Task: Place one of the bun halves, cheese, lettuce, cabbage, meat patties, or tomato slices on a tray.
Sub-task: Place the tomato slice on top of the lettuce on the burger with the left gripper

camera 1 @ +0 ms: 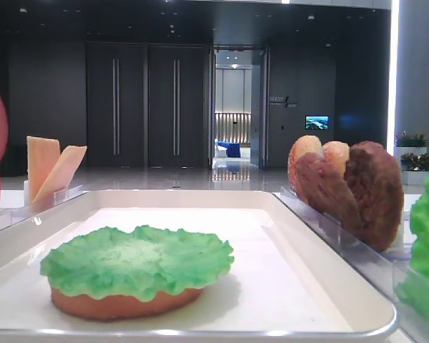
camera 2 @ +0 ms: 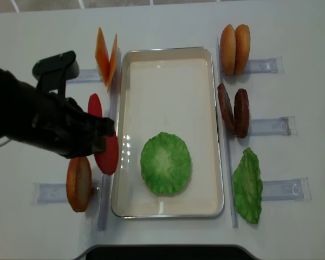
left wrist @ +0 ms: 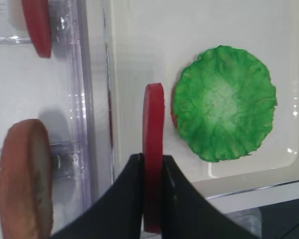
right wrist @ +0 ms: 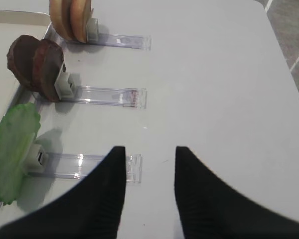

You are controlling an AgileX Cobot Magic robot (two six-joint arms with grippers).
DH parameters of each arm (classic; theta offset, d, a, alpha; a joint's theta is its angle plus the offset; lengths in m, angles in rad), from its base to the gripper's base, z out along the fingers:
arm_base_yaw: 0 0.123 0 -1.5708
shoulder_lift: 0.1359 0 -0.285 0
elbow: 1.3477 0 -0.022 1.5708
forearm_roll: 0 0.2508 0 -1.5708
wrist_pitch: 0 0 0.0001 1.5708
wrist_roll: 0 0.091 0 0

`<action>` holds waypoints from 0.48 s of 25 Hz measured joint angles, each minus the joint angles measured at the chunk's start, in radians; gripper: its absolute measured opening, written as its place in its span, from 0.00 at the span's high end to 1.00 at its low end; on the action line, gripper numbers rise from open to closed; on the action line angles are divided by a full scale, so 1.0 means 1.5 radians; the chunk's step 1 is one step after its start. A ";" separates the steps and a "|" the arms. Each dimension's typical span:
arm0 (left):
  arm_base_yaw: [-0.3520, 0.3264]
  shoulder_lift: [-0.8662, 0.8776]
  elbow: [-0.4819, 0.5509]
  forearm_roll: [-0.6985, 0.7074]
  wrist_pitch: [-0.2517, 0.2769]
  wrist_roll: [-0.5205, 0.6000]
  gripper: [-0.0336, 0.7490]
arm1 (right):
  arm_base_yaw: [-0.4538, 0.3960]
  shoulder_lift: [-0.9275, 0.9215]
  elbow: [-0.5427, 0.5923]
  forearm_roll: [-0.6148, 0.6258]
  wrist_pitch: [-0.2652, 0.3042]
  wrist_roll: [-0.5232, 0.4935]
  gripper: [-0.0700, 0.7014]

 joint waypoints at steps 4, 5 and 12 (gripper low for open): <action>0.000 0.000 0.027 -0.069 -0.078 0.047 0.90 | 0.000 0.000 0.000 0.000 0.000 0.000 0.61; 0.000 0.000 0.034 -0.092 -0.093 0.070 0.90 | 0.000 0.000 0.000 0.000 0.000 0.000 0.61; 0.000 0.000 0.074 -0.278 -0.180 0.244 0.90 | 0.000 0.000 0.000 0.000 0.000 0.000 0.61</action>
